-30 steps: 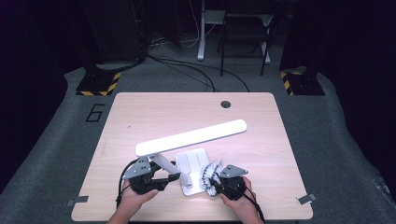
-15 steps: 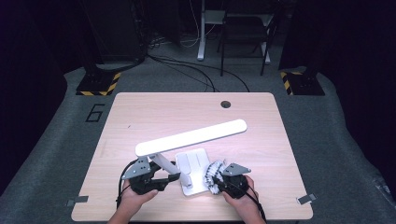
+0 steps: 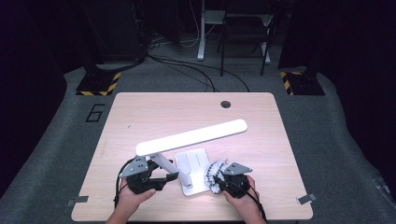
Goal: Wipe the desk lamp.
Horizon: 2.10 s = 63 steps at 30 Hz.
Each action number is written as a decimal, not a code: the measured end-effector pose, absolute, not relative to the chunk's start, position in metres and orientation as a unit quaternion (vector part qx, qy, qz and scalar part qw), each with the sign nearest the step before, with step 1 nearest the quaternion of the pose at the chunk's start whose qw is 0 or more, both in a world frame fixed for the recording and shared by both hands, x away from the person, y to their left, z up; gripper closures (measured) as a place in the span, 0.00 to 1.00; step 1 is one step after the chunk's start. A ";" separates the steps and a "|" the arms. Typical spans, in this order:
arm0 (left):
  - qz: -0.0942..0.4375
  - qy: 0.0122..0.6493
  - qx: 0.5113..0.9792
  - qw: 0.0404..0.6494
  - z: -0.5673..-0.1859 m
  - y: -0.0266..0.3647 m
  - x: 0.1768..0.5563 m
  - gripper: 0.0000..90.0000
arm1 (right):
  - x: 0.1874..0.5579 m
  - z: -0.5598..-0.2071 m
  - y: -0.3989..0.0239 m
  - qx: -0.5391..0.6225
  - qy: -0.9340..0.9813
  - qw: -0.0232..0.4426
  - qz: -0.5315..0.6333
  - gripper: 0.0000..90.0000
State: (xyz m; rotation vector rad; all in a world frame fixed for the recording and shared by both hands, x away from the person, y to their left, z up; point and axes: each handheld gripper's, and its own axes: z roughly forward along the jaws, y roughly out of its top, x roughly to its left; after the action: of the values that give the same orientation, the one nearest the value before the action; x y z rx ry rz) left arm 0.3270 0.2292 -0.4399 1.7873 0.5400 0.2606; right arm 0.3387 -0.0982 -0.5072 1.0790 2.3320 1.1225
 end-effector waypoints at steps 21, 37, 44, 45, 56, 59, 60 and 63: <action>0.093 0.246 0.747 0.610 -0.398 0.246 0.320 0.51 | 0.338 -0.509 -0.100 0.387 0.814 0.162 0.402 0.76; 0.105 0.240 0.750 0.608 -0.374 0.253 0.316 0.51 | 0.337 -0.509 -0.100 0.389 0.813 0.160 0.403 0.76; 0.095 0.238 0.759 0.598 -0.365 0.254 0.317 0.54 | 0.338 -0.509 -0.099 0.387 0.814 0.161 0.403 0.76; 0.095 0.236 0.762 0.596 -0.364 0.253 0.318 0.54 | 0.338 -0.509 -0.099 0.387 0.814 0.161 0.403 0.76; 0.110 0.231 0.766 0.589 -0.354 0.253 0.318 0.55 | 0.338 -0.509 -0.099 0.388 0.813 0.160 0.403 0.76; 0.116 0.228 0.770 0.585 -0.353 0.252 0.317 0.57 | 0.338 -0.508 -0.099 0.386 0.814 0.158 0.405 0.76; 0.116 0.228 0.770 0.584 -0.352 0.252 0.317 0.57 | 0.338 -0.507 -0.099 0.386 0.813 0.160 0.406 0.76; 0.118 0.227 0.771 0.583 -0.352 0.251 0.317 0.58 | 0.338 -0.505 -0.097 0.380 0.815 0.154 0.410 0.76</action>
State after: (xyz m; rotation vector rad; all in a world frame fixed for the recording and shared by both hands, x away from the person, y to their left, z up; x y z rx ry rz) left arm 0.3166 0.2515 -0.3521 1.8001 0.5297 0.2758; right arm 0.3376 -0.0969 -0.5053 1.0892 2.3350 1.1768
